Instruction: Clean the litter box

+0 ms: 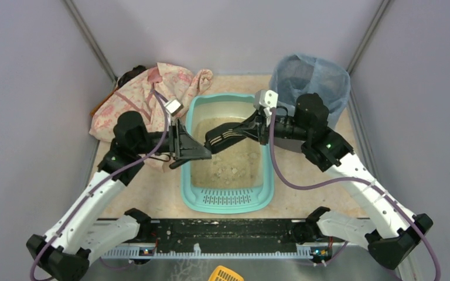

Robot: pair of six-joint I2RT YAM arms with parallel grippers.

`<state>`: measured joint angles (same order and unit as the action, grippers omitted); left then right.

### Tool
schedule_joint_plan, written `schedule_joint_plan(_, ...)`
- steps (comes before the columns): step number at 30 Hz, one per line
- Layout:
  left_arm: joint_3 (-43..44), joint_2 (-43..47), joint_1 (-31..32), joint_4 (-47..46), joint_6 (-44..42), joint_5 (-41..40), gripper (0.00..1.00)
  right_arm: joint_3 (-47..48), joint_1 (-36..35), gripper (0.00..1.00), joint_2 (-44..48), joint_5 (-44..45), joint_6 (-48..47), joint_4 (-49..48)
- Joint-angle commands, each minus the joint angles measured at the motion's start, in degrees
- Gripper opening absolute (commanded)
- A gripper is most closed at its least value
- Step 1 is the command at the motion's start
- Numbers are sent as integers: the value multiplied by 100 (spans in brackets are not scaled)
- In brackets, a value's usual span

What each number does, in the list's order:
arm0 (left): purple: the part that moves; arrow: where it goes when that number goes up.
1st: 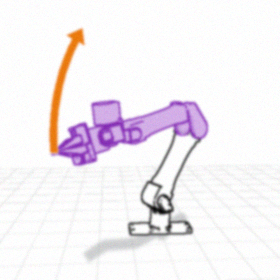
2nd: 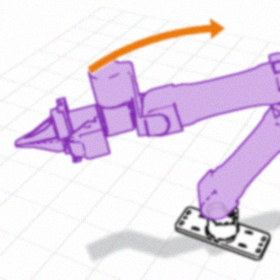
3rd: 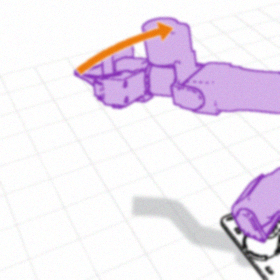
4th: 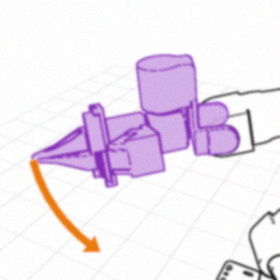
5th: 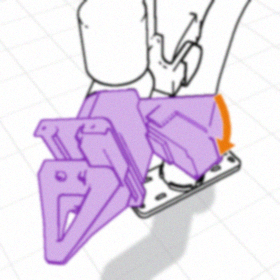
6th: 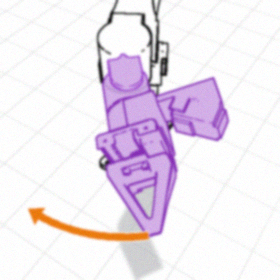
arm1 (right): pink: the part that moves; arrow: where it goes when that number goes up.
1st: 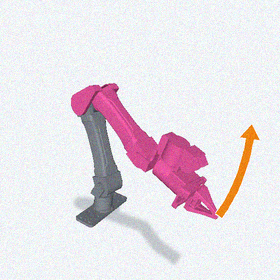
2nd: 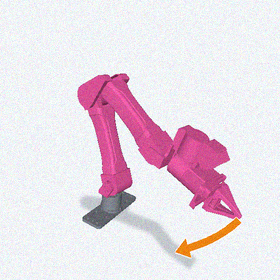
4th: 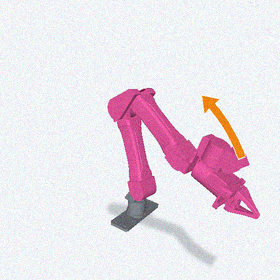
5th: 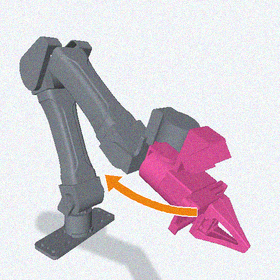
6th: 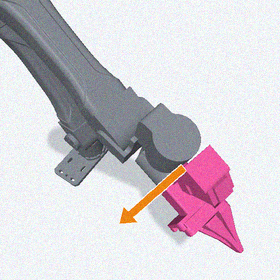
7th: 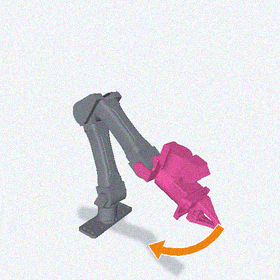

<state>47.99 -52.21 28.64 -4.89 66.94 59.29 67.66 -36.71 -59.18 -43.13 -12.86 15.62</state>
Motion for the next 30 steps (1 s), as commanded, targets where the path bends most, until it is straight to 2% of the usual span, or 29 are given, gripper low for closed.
schedule_joint_plan(1,1195,332,10,3324,-2787,-2099,89,-157,6,0,136,440,683,-632)
schedule_joint_plan(3,1213,662,7,3441,-3067,-2672,98,-98,71,0,-18,668,1086,-671)
schedule_joint_plan(4,1133,871,9,3413,-3169,-2995,99,-41,130,0,-86,752,1306,-649)
schedule_joint_plan(8,269,2042,6,2986,-3427,-4343,99,99,221,0,-412,671,2022,-802)
schedule_joint_plan(11,-392,2930,7,2792,-3522,-5332,94,270,268,0,-531,952,2714,-962)
schedule_joint_plan(15,-734,3801,3,2747,-3641,-6102,94,624,274,0,-722,1093,3238,-819)
schedule_joint_plan(18,-1102,4271,1,2198,-3641,-6262,95,716,278,0,-870,877,3676,-970)
schedule_joint_plan(20,-1237,4321,-3,1906,-3714,-6159,99,536,272,0,-875,629,4116,-1455)
schedule_joint_plan(23,-1372,4194,1,1388,-3745,-5962,99,102,262,0,-770,557,4763,-2285)
schedule_joint_plan(27,-1483,4013,1,355,-3545,-5434,99,-87,261,0,-703,964,4737,-2196)
schedule_joint_plan(28,-1479,3860,1,-217,-3420,-5152,99,-160,261,0,-736,868,4851,-2281)
schedule_joint_plan(30,-1458,3695,-1,-582,-3314,-4804,99,-241,253,0,-715,842,4916,-2401)
